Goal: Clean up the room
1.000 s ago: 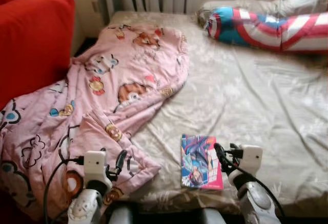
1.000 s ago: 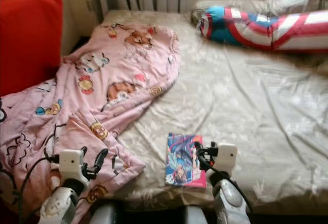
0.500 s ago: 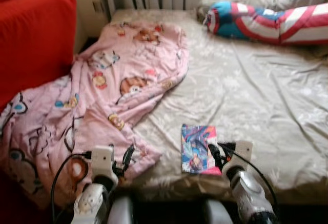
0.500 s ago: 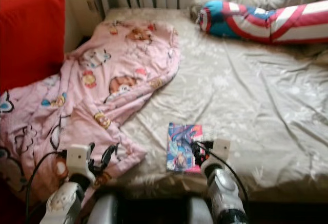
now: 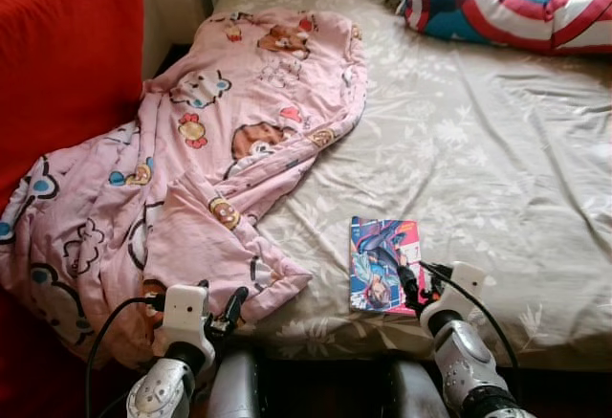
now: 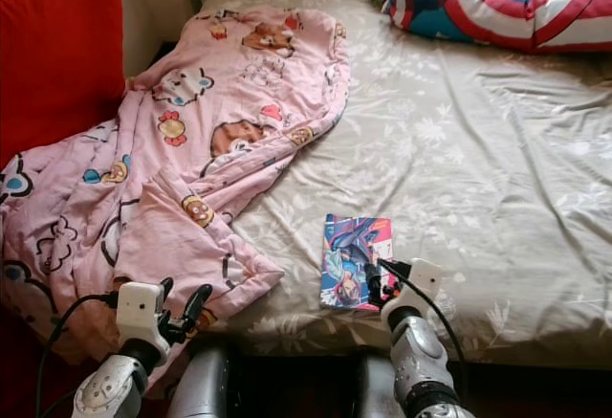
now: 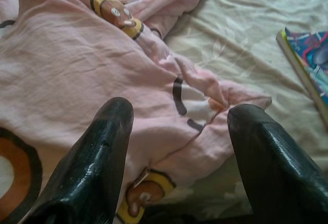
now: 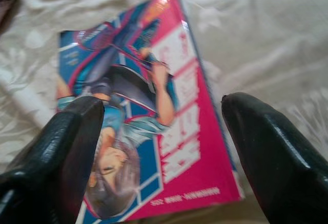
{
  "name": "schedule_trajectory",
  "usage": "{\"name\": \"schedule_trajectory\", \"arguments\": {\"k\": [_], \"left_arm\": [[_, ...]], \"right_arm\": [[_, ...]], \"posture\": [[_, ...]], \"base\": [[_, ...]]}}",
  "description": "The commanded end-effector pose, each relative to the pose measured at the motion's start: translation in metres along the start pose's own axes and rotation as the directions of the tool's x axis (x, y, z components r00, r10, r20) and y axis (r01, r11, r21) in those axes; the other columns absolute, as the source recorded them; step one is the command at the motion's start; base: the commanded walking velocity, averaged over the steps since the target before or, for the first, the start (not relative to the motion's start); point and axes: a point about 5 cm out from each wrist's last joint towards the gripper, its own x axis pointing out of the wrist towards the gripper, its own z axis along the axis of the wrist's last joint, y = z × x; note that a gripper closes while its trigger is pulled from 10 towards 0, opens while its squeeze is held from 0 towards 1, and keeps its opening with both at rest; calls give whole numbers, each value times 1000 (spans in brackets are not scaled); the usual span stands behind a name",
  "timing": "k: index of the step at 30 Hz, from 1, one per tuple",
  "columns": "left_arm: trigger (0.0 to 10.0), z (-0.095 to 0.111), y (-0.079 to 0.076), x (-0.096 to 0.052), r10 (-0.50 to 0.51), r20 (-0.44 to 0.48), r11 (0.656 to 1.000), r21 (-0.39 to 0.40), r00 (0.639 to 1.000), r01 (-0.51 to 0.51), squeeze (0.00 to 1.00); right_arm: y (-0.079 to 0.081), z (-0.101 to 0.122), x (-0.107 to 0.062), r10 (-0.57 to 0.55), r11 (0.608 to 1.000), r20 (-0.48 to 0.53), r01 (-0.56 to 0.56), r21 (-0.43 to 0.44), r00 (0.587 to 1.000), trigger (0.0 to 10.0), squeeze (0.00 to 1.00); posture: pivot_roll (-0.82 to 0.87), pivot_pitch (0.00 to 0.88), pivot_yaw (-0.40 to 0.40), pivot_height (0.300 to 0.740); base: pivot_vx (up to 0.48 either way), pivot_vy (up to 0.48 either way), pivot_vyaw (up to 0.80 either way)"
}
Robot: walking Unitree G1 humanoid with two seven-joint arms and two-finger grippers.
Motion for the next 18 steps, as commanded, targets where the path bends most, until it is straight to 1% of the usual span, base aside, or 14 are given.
{"name": "schedule_trajectory", "arguments": {"k": [1, 5, 6, 8, 18], "left_arm": [[10000, 0, 3, -5, -1, -15, 1000, 7, 1000, 1, 0], [10000, 0, 4, -7, 0, -20, 1000, 10, 1000, 1, 0], [10000, 1, 5, -9, -1, -27, 1000, 14, 1000, 1, 0], [10000, 1, 5, -10, -1, -31, 1000, 16, 1000, 2, 0], [10000, 3, 7, -14, 0, -39, 1000, 26, 999, 1, 0]], "right_arm": [[-2, -2, -1, -12, 999, -2, 12, 31, 1000, 10000, 0], [-1, -1, 0, -9, 999, 4, 9, 48, 1000, 10000, 0], [-1, -1, 0, -9, 997, 6, 8, 71, 1000, 10000, 0], [-2, -2, 0, -10, 997, 2, 10, 80, 1000, 10000, 0], [-3, -10, -2, 9, 991, -34, -4, 137, 999, 10000, 0]], "posture": [[49, 226, 51, 610], [55, 233, 58, 610], [59, 237, 64, 610], [59, 237, 64, 610], [79, 250, 73, 610]], "base": [[0, 0, 0], [0, 0, 0], [0, 0, 0], [0, 0, 0], [0, 0, 0]]}}
